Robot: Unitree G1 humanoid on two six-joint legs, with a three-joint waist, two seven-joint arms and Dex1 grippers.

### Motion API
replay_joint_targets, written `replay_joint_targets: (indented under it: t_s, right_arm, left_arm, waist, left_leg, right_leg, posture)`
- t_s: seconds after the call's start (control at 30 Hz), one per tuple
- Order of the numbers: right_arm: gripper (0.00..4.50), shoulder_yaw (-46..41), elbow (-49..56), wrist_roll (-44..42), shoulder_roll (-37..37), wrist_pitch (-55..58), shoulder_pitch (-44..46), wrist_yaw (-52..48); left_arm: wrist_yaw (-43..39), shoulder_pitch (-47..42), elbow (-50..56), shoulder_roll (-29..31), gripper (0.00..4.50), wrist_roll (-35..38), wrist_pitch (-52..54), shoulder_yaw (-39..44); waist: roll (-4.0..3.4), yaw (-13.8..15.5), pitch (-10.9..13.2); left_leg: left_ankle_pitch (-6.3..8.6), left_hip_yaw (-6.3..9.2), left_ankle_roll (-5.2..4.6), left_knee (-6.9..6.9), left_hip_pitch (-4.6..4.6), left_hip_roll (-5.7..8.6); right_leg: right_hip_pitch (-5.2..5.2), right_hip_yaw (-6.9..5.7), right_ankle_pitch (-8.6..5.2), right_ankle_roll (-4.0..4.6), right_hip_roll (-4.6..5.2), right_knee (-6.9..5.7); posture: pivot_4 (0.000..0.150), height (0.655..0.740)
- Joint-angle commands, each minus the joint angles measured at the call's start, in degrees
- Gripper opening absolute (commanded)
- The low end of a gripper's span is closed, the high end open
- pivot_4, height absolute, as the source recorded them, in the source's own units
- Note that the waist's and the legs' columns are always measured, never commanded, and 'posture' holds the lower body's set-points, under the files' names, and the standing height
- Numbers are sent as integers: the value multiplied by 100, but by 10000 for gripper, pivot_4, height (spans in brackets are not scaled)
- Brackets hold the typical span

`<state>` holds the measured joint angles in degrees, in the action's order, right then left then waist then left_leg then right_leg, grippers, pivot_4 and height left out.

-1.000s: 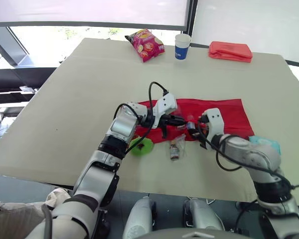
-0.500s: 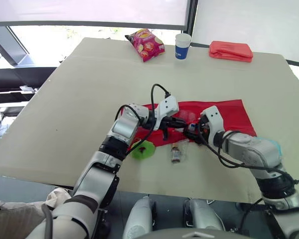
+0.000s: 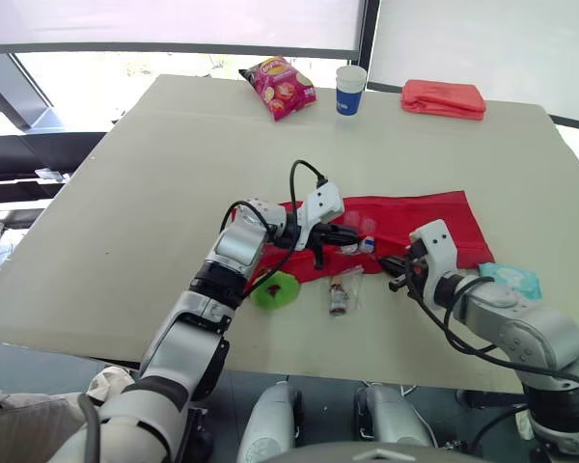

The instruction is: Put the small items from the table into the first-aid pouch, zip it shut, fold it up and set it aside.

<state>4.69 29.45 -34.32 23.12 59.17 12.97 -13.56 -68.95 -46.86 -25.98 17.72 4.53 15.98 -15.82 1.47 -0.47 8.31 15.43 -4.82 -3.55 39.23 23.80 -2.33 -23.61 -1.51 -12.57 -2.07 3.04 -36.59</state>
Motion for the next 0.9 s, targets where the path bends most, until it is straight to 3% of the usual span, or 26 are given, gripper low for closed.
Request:
replay_joint_targets:
  t_s: [0.03,0.3,0.47,0.67,0.9]
  right_arm:
    - [1007,286,-359,177,-143,-329,269,-301]
    - [1007,562,-2317,918,-204,-1397,1197,-1084]
    - [1007,517,-2888,1155,-148,-1712,1561,-1486]
    - [1007,406,-2484,1122,-92,-1698,1334,-1704]
    - [1007,38,-1044,424,269,-1075,622,-2059]
  left_arm:
    - [-6,-127,107,-16,0,90,2,49]
    - [-34,-110,174,-26,0,90,27,1]
    - [-29,-105,170,-19,0,83,15,4]
    - [0,-66,175,-32,0,78,-4,1]
    - [19,-118,8,-72,0,58,-84,8]
  waist:
    - [-1,-6,0]
    - [-4,-19,3]
    - [-4,-8,3]
    - [-4,-6,3]
    - [-4,2,3]
  left_leg:
    - [0,0,0,0,-1,0]
    - [0,-4,0,1,0,3]
    - [0,0,0,-1,0,2]
    - [0,-3,0,-3,3,2]
    - [0,-1,0,-2,3,2]
  right_leg:
    - [0,-1,0,0,0,0]
    - [0,2,0,-1,0,1]
    - [-1,-3,0,0,-1,-3]
    - [-1,-3,1,-1,1,-1]
    - [-1,-3,1,-1,4,-1]
  posture:
    - [1500,7400]
    - [1500,7400]
    - [1500,7400]
    - [1500,7400]
    - [1500,7400]
